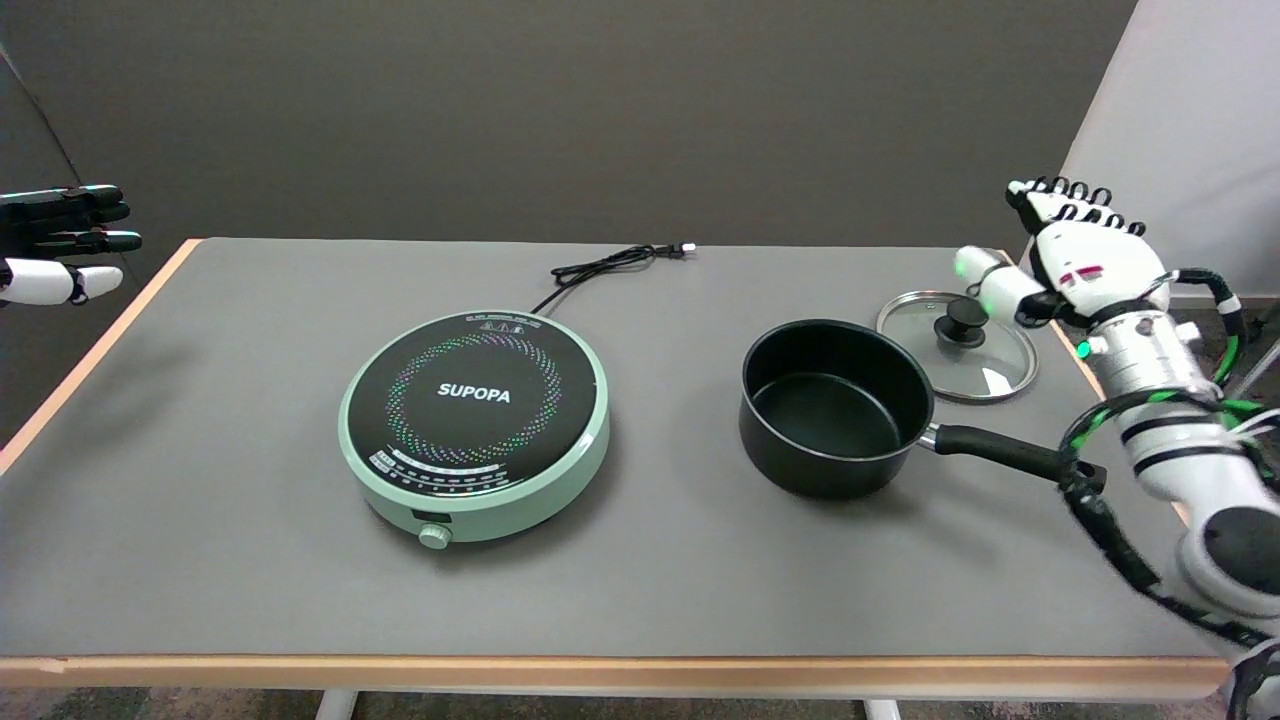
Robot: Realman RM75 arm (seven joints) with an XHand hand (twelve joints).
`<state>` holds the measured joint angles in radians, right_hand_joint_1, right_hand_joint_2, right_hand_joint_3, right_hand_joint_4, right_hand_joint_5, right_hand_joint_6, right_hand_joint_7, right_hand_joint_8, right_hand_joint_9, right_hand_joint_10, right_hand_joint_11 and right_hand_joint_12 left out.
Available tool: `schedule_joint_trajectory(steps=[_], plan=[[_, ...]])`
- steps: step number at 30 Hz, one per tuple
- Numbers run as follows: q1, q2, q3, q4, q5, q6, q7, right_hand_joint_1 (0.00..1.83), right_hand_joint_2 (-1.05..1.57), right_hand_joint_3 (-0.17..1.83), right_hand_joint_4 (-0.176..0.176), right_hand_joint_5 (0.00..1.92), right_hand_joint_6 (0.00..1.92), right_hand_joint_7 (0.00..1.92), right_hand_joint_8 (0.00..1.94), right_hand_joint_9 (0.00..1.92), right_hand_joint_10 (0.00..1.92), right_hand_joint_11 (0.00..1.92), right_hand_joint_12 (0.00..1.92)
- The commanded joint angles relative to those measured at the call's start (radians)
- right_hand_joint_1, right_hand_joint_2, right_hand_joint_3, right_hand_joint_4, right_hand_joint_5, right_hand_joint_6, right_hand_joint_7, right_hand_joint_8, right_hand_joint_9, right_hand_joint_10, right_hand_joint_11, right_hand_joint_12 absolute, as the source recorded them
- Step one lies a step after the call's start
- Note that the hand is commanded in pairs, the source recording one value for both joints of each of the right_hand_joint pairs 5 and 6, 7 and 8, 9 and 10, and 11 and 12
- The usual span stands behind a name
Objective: Place the pot onto the table.
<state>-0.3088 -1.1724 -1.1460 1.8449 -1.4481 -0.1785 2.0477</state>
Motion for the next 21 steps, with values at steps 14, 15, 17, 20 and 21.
schedule_joint_trajectory(steps=[14,15,17,20,21], plan=[[-0.041,0.181,0.396,-0.104,1.125,0.641,0.049,0.23,1.46,-0.17,-0.158,0.05,0.05,0.05,0.05,0.05,0.05,0.05,0.05],[-0.039,0.172,0.382,-0.085,1.126,0.624,0.049,0.24,1.45,-0.17,-0.16,0.05,0.05,0.05,0.05,0.05,0.05,0.05,0.05],[-0.026,0.156,0.36,-0.063,1.125,0.608,0.049,0.26,1.41,-0.17,-0.164,0.05,0.05,0.05,0.05,0.05,0.05,0.05,0.05],[-0.013,0.146,0.325,-0.038,1.125,0.601,0.049,0.27,1.38,-0.17,-0.167,0.05,0.05,0.05,0.05,0.05,0.05,0.05,0.05],[-0.008,0.145,0.314,-0.041,1.132,0.6,0.042,0.28,1.37,-0.17,-0.168,0.04,0.04,0.04,0.04,0.04,0.04,0.04,0.04]])
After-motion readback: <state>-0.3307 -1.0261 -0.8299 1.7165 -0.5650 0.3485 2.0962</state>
